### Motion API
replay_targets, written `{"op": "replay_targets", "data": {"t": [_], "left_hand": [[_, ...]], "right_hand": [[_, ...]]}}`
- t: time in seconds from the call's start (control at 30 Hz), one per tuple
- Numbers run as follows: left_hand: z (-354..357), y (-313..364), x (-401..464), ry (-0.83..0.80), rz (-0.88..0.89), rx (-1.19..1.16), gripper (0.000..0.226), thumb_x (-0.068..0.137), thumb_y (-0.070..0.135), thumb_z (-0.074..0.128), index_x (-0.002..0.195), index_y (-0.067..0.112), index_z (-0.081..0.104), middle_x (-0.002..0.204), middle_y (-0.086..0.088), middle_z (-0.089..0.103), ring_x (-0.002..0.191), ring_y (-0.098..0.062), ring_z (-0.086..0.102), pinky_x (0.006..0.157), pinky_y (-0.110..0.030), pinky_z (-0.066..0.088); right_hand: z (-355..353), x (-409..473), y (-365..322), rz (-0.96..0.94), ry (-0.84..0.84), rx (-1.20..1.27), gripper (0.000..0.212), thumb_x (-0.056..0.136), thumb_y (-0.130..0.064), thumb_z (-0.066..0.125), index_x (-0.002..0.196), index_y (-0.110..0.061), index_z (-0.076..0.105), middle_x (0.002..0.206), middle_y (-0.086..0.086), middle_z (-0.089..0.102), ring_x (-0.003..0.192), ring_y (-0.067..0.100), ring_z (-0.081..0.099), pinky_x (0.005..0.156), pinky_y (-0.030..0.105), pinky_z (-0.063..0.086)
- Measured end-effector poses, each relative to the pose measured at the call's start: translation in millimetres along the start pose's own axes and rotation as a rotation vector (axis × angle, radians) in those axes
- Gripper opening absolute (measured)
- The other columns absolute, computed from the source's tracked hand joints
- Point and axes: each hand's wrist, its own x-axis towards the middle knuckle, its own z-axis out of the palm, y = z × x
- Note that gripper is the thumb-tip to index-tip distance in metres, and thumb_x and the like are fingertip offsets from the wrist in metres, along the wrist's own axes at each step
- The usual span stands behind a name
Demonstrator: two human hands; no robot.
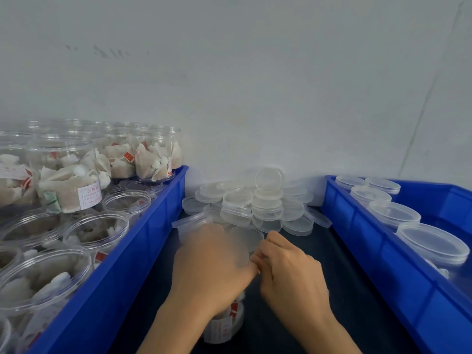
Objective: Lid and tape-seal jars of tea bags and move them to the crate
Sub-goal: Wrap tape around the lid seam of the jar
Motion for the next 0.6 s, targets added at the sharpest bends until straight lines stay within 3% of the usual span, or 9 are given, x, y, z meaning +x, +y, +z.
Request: {"op": "replay_targets", "data": {"t": [0.17, 0.43, 0.6], "left_hand": [[4.3, 0.7, -0.3, 0.024, -0.048, 0.008, 0.073, 0.080, 0.074, 0.044, 0.125, 0.016, 0.040, 0.120, 0.002, 0.046, 0.103, -0.015, 0.044, 0.074, -0.027, 0.034], [0.9, 2.3, 0.8, 0.018, -0.026, 0.002, 0.066, 0.082, 0.069, 0.043, 0.121, 0.015, 0.041, 0.111, 0.003, 0.041, 0.094, -0.012, 0.035, 0.072, -0.027, 0.033], [-0.9, 3.4, 0.6, -0.001, -0.021, 0.001, 0.062, 0.082, 0.066, 0.042, 0.120, 0.016, 0.040, 0.110, 0.003, 0.040, 0.094, -0.012, 0.035, 0.073, -0.027, 0.033]], "right_hand": [[5.4, 6.0, -8.9, 0.059, 0.008, -0.037, 0.018, 0.095, -0.031, 0.044, 0.078, -0.027, 0.044, 0.085, -0.011, 0.041, 0.059, 0.013, 0.047, 0.046, 0.019, 0.025], [8.4, 12.8, -10.6, 0.161, 0.014, -0.002, 0.015, 0.094, -0.026, 0.047, 0.081, -0.022, 0.053, 0.088, -0.008, 0.049, 0.069, 0.014, 0.055, 0.063, 0.029, 0.045], [11.7, 17.5, -6.8, 0.166, 0.041, 0.003, 0.017, 0.096, -0.025, 0.048, 0.082, -0.021, 0.056, 0.087, -0.008, 0.051, 0.070, 0.013, 0.055, 0.065, 0.031, 0.048]]}}
